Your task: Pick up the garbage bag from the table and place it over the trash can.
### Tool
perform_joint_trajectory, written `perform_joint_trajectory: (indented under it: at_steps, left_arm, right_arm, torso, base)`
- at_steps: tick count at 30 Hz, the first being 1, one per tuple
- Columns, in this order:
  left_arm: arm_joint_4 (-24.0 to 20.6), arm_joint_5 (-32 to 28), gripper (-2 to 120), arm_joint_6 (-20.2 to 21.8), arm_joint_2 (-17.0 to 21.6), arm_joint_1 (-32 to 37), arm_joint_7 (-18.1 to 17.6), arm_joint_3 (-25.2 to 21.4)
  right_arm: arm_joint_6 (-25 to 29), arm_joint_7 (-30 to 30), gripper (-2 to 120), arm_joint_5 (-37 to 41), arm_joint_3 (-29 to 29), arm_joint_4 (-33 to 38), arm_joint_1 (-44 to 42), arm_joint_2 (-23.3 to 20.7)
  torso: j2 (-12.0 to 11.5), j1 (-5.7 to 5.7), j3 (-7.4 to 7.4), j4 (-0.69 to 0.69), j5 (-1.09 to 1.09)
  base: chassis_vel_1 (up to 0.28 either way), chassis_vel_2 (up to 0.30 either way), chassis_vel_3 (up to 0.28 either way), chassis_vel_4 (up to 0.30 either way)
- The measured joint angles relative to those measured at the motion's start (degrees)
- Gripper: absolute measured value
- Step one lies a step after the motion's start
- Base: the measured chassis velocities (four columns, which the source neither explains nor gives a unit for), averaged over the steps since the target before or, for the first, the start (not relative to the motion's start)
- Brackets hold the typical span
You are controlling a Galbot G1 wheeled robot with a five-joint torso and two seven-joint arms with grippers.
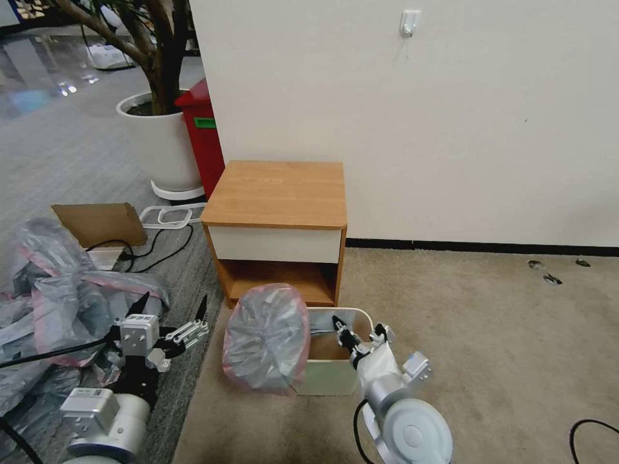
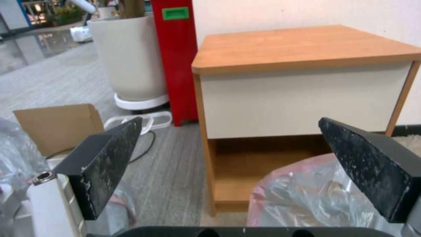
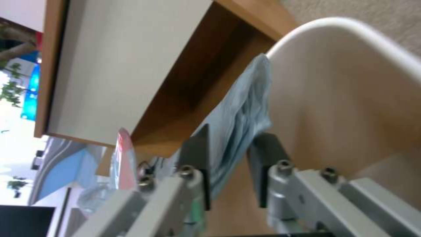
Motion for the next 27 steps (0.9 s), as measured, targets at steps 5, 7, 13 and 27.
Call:
perform_joint_trajectory:
  at_steps: [5, 7, 13, 27]
  left_arm:
    - [0.97, 0.01, 100, -0.01, 0.26, -0.83, 0.0, 0.44]
    - [1.25, 0.01, 100, -0.01, 0.34, -1.01, 0.0, 0.51]
    - [3.52, -0.04, 100, 0.43, 1.39, -2.53, -0.14, 1.45]
    - [14.98, -1.07, 95, 5.73, 8.13, -13.25, -3.44, 14.53]
  right_arm:
    - [0.58, 1.16, 42, -0.11, 0.9, 1.33, -1.49, -1.52]
    - [0.86, 1.51, 47, -0.11, 1.35, 1.82, -1.92, -1.84]
    - [1.83, 2.7, 71, -0.78, 4.93, 5.87, -5.1, -3.07]
    - [4.75, 0.2, 100, -9.1, 9.79, 9.61, -8.11, -3.63]
  torso:
    - [0.0, 0.0, 0.0, 0.0, 0.0]
    - [0.0, 0.0, 0.0, 0.0, 0.0]
    - [0.0, 0.0, 0.01, 0.0, 0.0]
    - [0.0, 0.0, 0.01, 0.0, -0.01]
  base:
    - [0.0, 0.0, 0.0, 0.0]
    - [0.0, 0.0, 0.0, 0.0]
    - [0.0, 0.0, 0.0, 0.0]
    - [0.0, 0.0, 0.0, 0.0]
